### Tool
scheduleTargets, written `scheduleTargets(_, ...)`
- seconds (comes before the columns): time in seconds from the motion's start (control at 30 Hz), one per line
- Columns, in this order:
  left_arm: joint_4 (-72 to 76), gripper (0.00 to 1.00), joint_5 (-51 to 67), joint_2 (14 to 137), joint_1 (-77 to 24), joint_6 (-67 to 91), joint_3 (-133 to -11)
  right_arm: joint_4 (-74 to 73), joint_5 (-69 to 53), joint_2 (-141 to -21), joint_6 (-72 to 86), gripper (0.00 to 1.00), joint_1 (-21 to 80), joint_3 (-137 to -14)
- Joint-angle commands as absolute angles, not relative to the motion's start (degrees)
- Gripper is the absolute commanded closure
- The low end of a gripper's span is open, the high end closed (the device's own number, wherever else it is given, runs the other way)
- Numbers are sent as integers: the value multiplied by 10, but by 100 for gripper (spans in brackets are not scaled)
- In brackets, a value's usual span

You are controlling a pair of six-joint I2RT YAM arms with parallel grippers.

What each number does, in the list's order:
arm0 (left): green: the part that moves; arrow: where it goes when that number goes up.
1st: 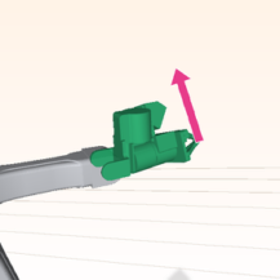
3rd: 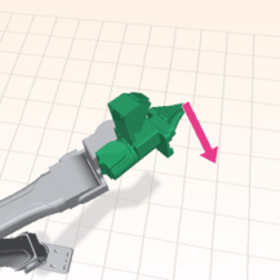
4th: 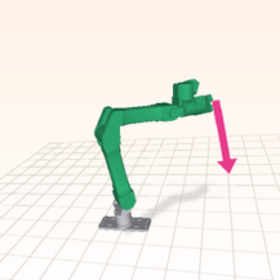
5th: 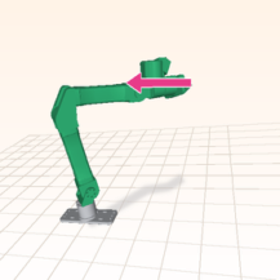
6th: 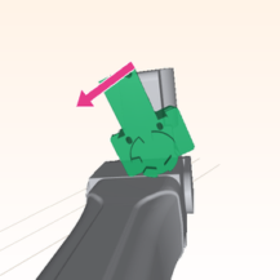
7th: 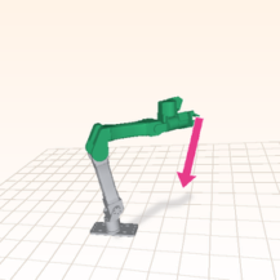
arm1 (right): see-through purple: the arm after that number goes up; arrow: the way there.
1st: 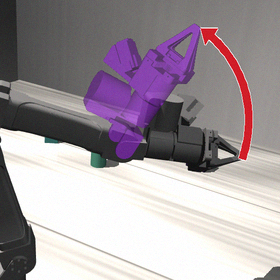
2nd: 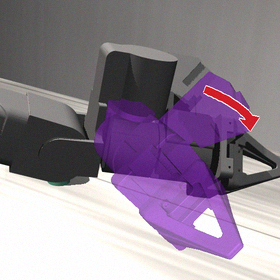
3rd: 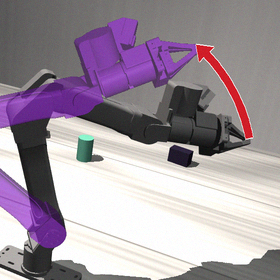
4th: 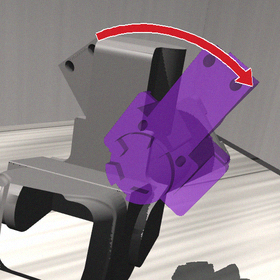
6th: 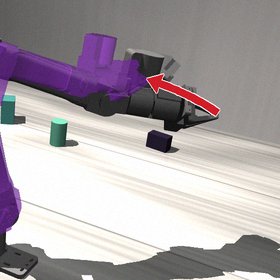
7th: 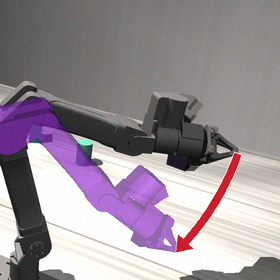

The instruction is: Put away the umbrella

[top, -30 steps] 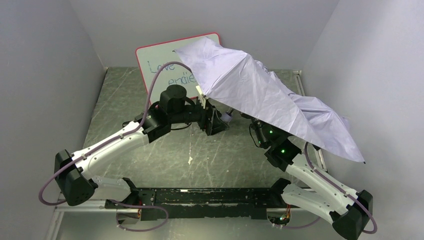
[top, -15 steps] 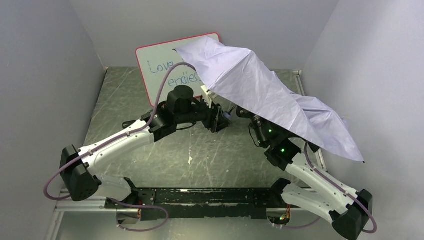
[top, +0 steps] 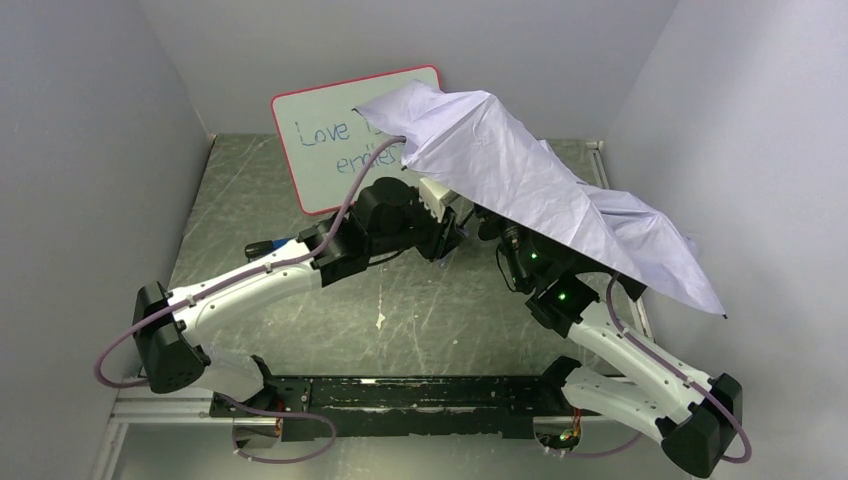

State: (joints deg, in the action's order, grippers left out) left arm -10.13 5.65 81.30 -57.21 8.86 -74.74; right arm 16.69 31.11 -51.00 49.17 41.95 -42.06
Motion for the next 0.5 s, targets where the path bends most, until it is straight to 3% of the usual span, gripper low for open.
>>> scheduleTargets(0.0,-123,95,20,827,-598,55,-779,177,320,-511,490,100,420,-447)
scheduleTargets(0.3,-119,95,-59,839,-600,67,-812,111,222,-535,585,100,428,-392)
scheduleTargets(0.47,-113,95,-70,852,-600,65,-826,120,210,-545,633,100,485,-347)
